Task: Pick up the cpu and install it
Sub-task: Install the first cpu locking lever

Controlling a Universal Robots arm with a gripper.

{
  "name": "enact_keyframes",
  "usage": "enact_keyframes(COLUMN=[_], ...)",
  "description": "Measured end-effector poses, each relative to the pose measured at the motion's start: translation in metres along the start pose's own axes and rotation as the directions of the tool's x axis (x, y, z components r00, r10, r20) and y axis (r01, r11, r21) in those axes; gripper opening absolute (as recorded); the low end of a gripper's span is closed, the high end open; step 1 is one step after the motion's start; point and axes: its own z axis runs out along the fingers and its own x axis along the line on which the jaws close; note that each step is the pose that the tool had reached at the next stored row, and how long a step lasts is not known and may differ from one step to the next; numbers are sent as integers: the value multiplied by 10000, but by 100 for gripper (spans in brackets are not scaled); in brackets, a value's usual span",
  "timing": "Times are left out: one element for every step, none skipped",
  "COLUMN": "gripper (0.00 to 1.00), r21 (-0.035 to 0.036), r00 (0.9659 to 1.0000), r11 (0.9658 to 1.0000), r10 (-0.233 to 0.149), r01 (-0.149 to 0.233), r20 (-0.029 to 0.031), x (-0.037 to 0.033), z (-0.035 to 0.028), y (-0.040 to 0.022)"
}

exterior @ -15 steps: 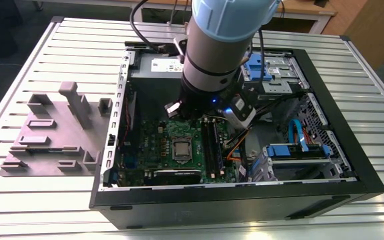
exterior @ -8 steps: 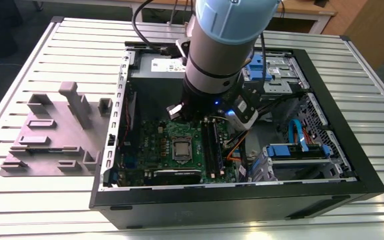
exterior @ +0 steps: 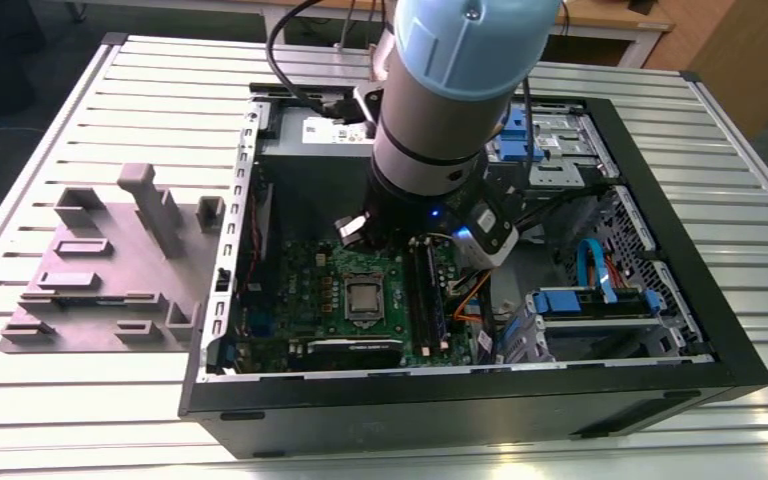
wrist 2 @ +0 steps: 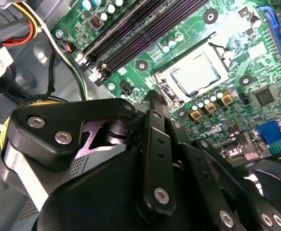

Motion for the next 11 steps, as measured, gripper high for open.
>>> enact_keyframes(gripper=[10, 10, 10, 10, 10, 10, 10, 10, 10, 10, 10], r21=[0, 2, 2, 2, 3, 4, 4, 4, 3, 3, 0], r00=[10000, 10000, 10000, 10000, 10000, 10000, 10000, 10000, 10000, 10000, 10000], r11=[10000, 10000, 10000, 10000, 10000, 10000, 10000, 10000, 10000, 10000, 10000], r10=[1, 2, 3, 4, 4, 3, 3, 3, 3, 3, 3], r01=[-1, -2, -3, -4, -4, -3, -3, -3, -3, -3, -3], r20=[1, 1, 0, 0, -1, -1, -1, -1, -1, 0, 2], x=[0, 1, 2, 3, 3, 3, 3, 3, 3, 3, 3], z=[4, 9, 14, 17, 17, 17, 17, 17, 18, 19, 24], y=[-5, -9, -14, -16, -16, -16, -16, -16, -16, -17, -18])
